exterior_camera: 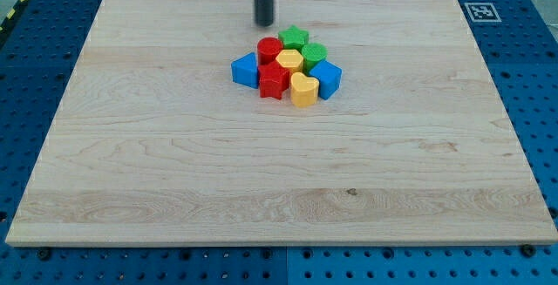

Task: Slide the yellow hexagon and green circle right a bit

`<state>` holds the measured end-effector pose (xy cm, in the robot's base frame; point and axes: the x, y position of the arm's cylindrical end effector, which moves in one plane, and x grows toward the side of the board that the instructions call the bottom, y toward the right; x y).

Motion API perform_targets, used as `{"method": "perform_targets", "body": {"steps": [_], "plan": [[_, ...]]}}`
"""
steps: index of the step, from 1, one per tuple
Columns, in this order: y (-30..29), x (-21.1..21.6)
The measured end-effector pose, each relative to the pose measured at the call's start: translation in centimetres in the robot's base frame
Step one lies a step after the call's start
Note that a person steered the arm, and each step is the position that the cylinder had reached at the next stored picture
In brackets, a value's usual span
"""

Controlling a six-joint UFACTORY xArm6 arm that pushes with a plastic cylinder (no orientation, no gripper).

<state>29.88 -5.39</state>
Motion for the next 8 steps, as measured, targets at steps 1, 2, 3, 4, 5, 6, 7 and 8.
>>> {"method": "perform_targets", "body": {"steps": [1,2,3,4,5,6,7,8], "plan": [[-2.6,3.3],[-2.6,3.3],[-2.6,3.6],[-2.6,3.6],[-2.2,5.8],[-0.9,9.3],[-0.9,9.3],[1.5,9.3]]}}
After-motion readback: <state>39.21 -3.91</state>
